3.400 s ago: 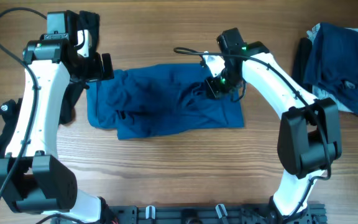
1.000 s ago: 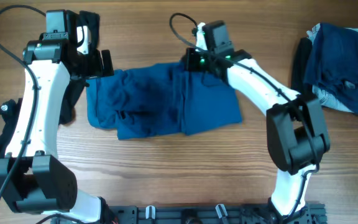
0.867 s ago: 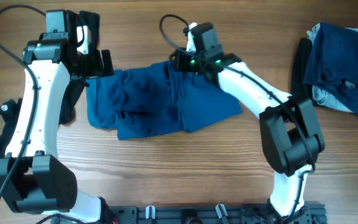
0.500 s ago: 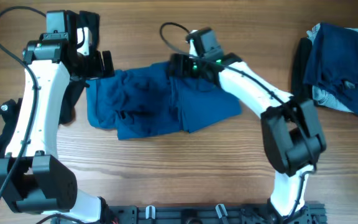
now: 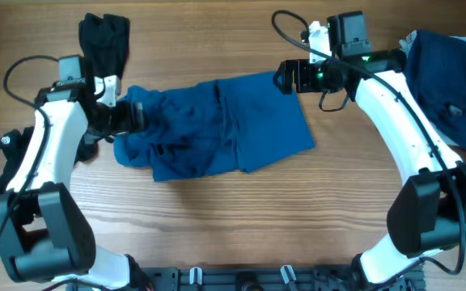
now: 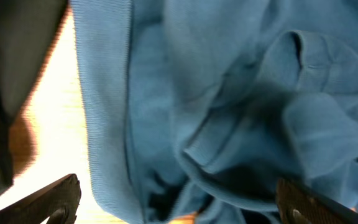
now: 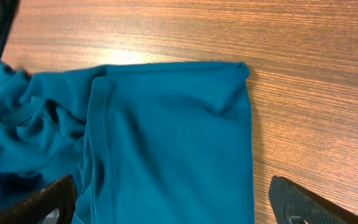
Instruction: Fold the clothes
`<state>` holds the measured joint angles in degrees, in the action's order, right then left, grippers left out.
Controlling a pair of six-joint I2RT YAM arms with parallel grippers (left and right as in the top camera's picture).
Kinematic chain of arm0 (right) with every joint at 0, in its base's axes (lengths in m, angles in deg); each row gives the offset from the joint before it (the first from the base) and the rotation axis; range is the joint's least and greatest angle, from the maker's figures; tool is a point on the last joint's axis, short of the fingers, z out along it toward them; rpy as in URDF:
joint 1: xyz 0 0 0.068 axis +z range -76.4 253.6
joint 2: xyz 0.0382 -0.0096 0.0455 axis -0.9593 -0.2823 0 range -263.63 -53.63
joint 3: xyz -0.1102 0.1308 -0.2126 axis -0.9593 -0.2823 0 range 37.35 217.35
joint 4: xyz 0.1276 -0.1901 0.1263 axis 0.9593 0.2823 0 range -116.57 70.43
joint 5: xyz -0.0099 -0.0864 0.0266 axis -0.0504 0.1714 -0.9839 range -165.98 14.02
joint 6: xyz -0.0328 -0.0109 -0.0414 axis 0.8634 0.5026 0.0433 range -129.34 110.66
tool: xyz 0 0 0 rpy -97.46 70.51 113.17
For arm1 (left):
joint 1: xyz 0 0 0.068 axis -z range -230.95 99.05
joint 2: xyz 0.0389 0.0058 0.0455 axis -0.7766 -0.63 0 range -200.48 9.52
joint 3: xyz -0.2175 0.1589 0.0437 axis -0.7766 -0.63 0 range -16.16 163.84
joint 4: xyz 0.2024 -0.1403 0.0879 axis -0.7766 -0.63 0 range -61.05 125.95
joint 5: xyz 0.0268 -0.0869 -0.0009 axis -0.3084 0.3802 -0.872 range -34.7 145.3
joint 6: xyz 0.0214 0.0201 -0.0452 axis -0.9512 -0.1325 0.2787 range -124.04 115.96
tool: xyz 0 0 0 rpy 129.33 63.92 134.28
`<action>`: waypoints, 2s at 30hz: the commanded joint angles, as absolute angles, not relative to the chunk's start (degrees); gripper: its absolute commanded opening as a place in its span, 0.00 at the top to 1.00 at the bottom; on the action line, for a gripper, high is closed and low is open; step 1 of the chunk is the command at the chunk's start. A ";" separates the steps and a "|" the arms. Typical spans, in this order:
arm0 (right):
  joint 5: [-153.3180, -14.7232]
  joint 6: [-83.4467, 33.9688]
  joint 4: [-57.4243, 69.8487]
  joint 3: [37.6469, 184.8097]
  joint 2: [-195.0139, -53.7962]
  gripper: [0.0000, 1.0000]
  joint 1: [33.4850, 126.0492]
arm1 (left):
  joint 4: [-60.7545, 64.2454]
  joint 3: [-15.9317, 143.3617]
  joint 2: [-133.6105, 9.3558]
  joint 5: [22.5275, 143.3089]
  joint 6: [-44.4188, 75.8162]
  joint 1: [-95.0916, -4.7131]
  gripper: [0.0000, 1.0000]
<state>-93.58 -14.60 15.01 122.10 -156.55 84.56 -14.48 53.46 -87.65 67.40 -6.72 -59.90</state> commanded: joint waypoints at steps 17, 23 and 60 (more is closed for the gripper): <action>-93.58 -10.58 17.04 122.15 -156.55 0.01 84.72 | -7.66 51.54 -99.03 75.20 -17.71 -67.84 0.34; -93.60 -10.58 17.00 122.15 -156.59 0.00 84.72 | -8.39 51.54 -99.03 75.22 -19.11 -71.57 0.29; -93.39 -12.48 21.22 122.15 -156.61 0.01 84.35 | -0.19 43.10 -73.46 91.05 -15.57 -70.98 0.96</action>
<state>-93.54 -10.62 20.58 122.10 -156.55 84.63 -0.95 43.08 -77.81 86.20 -16.79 -71.27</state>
